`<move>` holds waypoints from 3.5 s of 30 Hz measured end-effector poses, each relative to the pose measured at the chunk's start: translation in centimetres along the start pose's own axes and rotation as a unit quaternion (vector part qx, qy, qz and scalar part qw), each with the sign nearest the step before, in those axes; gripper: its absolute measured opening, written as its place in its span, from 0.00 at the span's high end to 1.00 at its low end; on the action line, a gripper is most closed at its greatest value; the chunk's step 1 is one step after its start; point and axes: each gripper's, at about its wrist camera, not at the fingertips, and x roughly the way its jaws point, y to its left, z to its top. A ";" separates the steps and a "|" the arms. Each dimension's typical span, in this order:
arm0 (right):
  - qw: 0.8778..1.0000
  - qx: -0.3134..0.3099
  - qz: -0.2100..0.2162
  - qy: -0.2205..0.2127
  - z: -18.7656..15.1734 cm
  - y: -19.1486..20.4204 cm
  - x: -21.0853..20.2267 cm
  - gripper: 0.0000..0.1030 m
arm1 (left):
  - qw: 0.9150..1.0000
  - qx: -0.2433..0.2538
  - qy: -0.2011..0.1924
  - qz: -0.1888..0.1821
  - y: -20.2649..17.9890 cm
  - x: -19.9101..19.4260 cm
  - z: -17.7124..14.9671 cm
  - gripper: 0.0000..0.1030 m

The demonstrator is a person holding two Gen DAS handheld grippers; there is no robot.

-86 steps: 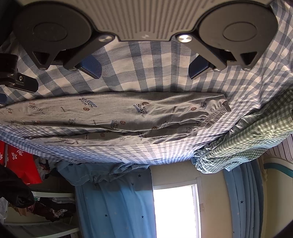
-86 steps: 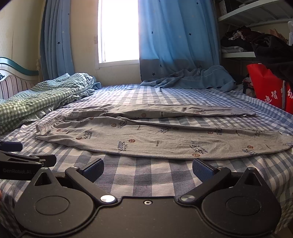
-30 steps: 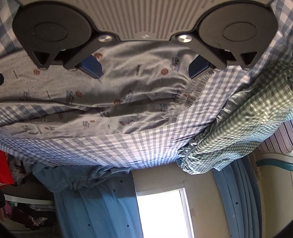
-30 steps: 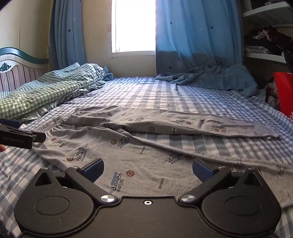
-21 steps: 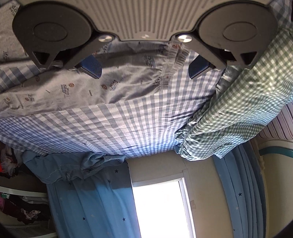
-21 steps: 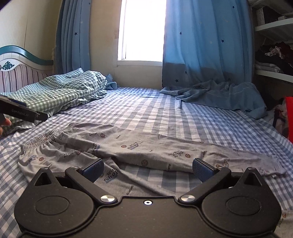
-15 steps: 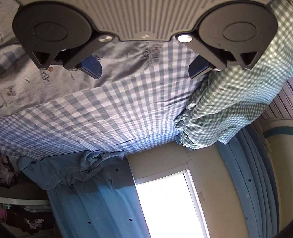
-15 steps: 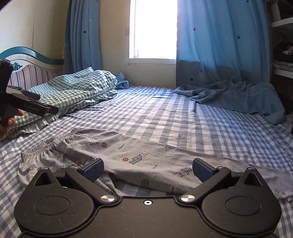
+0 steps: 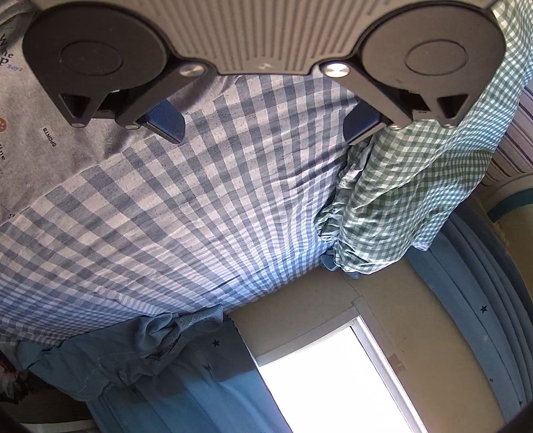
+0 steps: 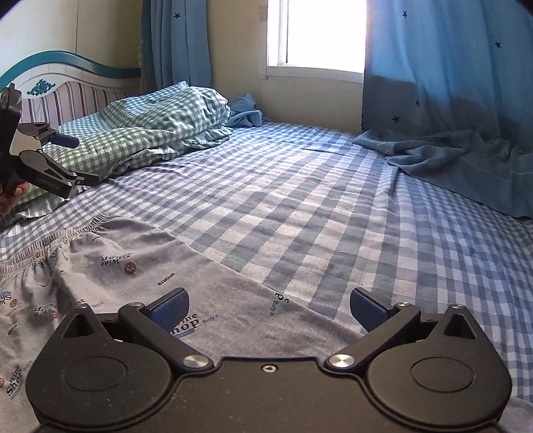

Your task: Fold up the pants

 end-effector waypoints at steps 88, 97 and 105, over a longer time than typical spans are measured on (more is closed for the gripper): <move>0.996 -0.092 -0.003 0.015 2.2 3.1 1.8 1.00 | 0.983 -0.056 -0.051 -0.167 4.0 0.2 -2.8 0.98; 0.990 -0.134 -0.023 -0.038 -2.9 11.0 -10.6 1.00 | 0.970 0.007 -0.149 -0.192 5.6 -9.9 -8.3 0.98; 0.989 -0.143 -0.032 -0.021 -9.8 18.6 -16.4 1.00 | 0.961 0.095 -0.170 -0.197 3.5 -16.0 -15.7 0.98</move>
